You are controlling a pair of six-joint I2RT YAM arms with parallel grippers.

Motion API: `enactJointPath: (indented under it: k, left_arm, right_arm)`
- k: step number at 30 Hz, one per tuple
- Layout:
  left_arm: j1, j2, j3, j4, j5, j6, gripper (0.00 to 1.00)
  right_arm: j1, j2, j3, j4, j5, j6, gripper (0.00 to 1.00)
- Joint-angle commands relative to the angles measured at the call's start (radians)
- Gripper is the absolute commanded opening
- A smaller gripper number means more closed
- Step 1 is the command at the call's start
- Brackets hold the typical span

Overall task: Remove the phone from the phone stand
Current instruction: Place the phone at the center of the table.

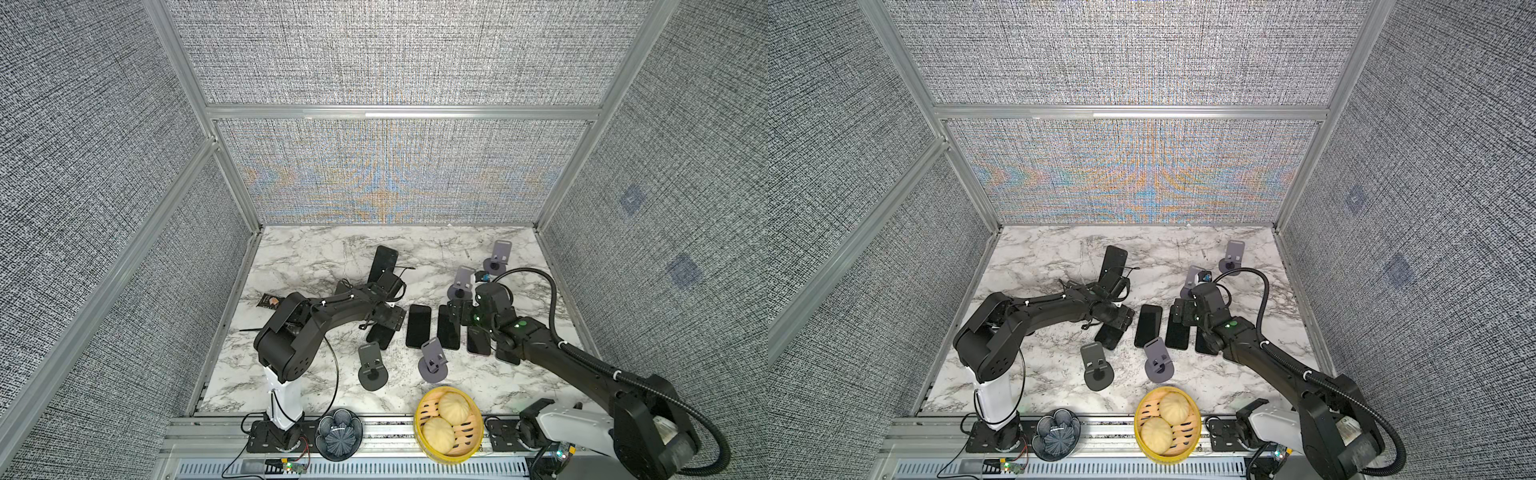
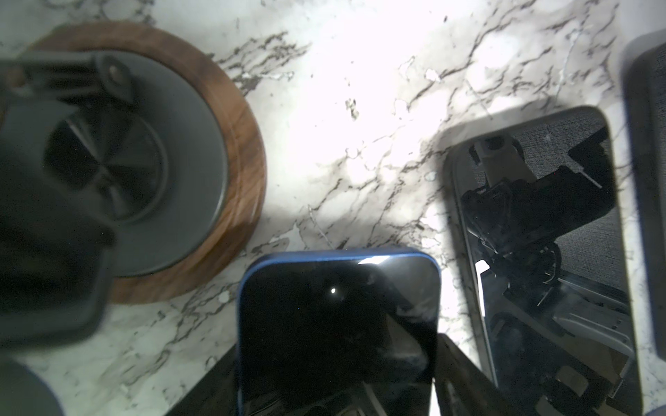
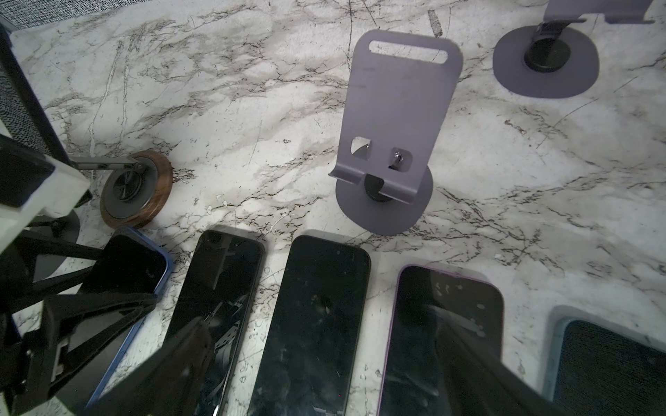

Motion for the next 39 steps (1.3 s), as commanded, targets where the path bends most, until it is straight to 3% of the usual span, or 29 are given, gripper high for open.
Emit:
enactJointPath:
  k: [1,14,26,35,39]
  left_arm:
    - [0.001,0.007,-0.002,-0.153,0.009,-0.012,0.77]
    - [-0.002,-0.026,0.001,-0.169,-0.005,-0.011,0.8]
    - [-0.012,-0.148,0.074,-0.271,-0.002,0.021,0.81]
    - [-0.013,-0.245,0.213,-0.404,-0.147,0.067,0.83]
    - [-0.012,-0.217,0.335,-0.49,-0.354,0.03,0.9]
  right_arm:
    - [0.0,0.001,0.003,0.01,0.006,0.0,0.99]
    - [0.0,0.006,0.005,0.008,0.001,-0.008,0.99]
    - [0.001,0.009,0.005,0.01,0.001,-0.008,0.99]
    - [0.0,0.008,0.003,0.008,0.002,-0.01,0.99]
    - [0.001,0.008,0.002,0.01,0.001,-0.009,0.99]
